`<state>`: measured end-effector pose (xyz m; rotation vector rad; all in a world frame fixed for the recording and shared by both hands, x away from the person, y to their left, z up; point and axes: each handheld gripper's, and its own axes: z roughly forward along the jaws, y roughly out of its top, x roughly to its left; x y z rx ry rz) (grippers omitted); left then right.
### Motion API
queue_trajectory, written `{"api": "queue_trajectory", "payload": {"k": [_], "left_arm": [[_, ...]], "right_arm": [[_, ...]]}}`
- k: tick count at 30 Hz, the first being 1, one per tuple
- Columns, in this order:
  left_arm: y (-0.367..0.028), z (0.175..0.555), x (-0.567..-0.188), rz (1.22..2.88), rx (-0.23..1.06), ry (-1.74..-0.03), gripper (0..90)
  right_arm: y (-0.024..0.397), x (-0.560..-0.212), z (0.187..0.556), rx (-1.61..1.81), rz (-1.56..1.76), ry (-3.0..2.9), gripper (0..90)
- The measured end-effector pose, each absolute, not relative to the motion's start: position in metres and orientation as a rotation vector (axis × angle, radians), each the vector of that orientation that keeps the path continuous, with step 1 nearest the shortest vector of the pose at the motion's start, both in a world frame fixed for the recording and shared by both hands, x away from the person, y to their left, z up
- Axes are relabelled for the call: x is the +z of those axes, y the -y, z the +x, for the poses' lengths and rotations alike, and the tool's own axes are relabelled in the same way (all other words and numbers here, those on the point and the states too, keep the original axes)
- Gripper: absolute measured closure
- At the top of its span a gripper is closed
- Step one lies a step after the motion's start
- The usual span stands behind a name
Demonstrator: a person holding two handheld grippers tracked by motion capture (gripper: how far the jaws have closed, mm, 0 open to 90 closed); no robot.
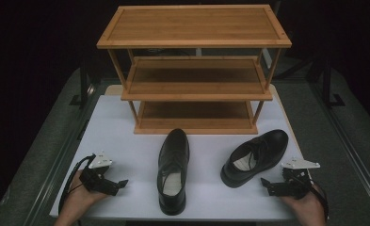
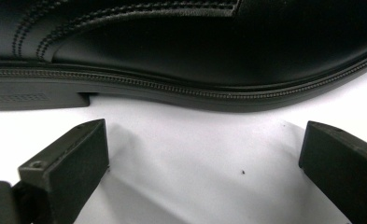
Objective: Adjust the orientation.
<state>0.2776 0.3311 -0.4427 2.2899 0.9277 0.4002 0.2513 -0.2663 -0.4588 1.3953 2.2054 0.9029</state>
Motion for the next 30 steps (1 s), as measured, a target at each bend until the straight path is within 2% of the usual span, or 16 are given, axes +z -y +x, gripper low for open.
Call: {"api": "queue_trajectory", "payload": {"k": [7, 9, 10, 13, 14, 17, 24, 25, 26, 27, 28, 30], "left_arm": [[-0.339, 0.277, -0.45, 2.245, 0.377, -0.916, 0.0], [-0.339, 0.277, -0.45, 2.246, 0.378, -0.916, 0.0], [-0.339, 0.277, -0.45, 2.246, 0.379, -0.916, 0.0], [-0.339, 0.277, -0.45, 2.247, 0.379, -0.916, 0.0], [-0.339, 0.277, -0.45, 2.248, 0.379, -0.916, 0.0], [-0.339, 0.277, -0.45, 2.247, 0.378, -0.916, 0.0], [-0.339, 0.277, -0.451, 2.239, 0.383, -0.916, 0.0], [-0.339, 0.277, -0.451, 2.239, 0.383, -0.916, 0.0], [-0.339, 0.277, -0.451, 2.24, 0.382, -0.915, 0.0], [-0.339, 0.277, -0.451, 2.24, 0.382, -0.915, 0.0], [-0.339, 0.277, -0.451, 2.24, 0.382, -0.915, 0.0], [-0.339, 0.277, -0.451, 2.239, 0.383, -0.915, 0.0]], "right_arm": [[0.267, -0.458, 0.252, 0.915, 1.399, -2.205, 1.2], [0.269, -0.458, 0.251, 0.923, 1.405, -2.208, 3.6], [0.272, -0.455, 0.251, 0.912, 1.393, -2.213, 7.5], [0.275, -0.452, 0.25, 0.927, 1.425, -2.201, 8.6], [0.278, -0.448, 0.248, 0.937, 1.421, -2.196, 13.2], [0.28, -0.444, 0.248, 0.95, 1.429, -2.175, 14.8], [0.293, -0.418, 0.257, 1.004, 1.437, -2.094, 40.6], [0.293, -0.418, 0.257, 1.004, 1.437, -2.094, 40.6], [0.295, -0.412, 0.263, 1.004, 1.441, -2.078, 48.7], [0.295, -0.412, 0.263, 1.004, 1.441, -2.078, 48.7], [0.297, -0.406, 0.27, 0.999, 1.438, -2.072, 58.1], [0.298, -0.402, 0.278, 0.991, 1.437, -2.078, 66.0]]}}
